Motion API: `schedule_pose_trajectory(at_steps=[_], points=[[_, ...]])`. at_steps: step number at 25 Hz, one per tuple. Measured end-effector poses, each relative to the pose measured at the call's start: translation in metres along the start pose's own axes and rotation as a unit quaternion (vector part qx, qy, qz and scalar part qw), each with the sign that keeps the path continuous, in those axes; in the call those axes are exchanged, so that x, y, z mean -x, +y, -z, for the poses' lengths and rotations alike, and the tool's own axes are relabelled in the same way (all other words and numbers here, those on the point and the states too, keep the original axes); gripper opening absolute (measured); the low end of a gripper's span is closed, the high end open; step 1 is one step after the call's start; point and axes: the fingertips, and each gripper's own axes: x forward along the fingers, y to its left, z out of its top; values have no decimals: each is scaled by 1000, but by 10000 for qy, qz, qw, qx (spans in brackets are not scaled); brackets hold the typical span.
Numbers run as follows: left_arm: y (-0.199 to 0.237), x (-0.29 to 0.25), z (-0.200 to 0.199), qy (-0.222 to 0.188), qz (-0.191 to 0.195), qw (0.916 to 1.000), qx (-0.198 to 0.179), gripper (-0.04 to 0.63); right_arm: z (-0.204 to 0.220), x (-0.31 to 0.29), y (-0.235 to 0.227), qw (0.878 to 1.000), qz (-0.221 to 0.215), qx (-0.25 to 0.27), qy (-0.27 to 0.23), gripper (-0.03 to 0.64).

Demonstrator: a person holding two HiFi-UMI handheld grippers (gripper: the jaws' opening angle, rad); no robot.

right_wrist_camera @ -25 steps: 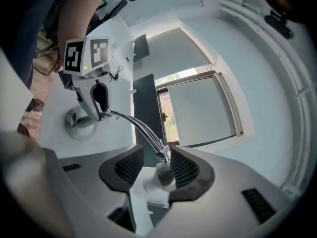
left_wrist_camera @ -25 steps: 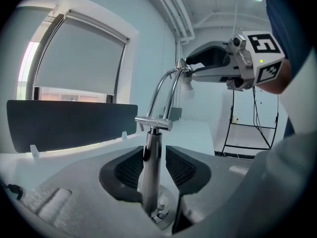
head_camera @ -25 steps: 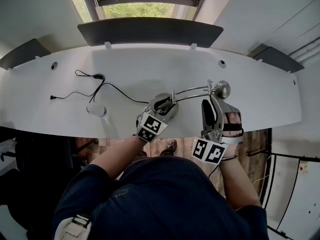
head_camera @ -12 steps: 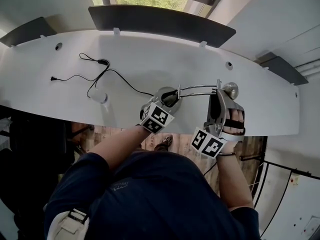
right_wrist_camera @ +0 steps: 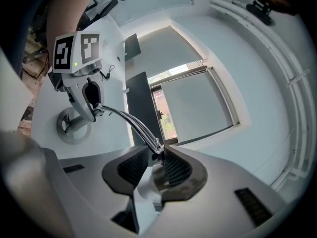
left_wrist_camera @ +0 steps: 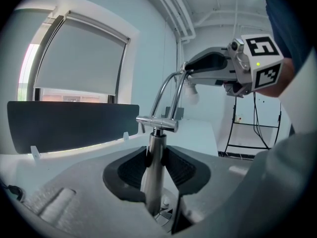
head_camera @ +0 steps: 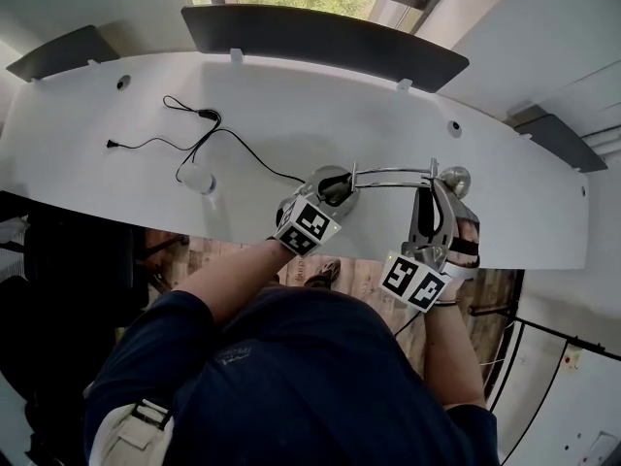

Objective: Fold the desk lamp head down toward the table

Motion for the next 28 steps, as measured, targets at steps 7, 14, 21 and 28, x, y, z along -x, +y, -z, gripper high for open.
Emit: schedule_pose_trajectory(at_steps=[7,14,21,28], points=[[1,-1,1,-74,36,9999,97,123,28,-8,20,9968,-354,-700,167,96],[0,-2,0,0,26,9999,99,123,52,-16,46,9857,-664,-1530,247,92],[0,-1,1,43,-11,9998,199,123,71,-26,87,9681,-1180,-2175,396,83],[2,-1,2,83,-82,9997,192,123,73,-35,114,9499,-1533,-2693,420,83]])
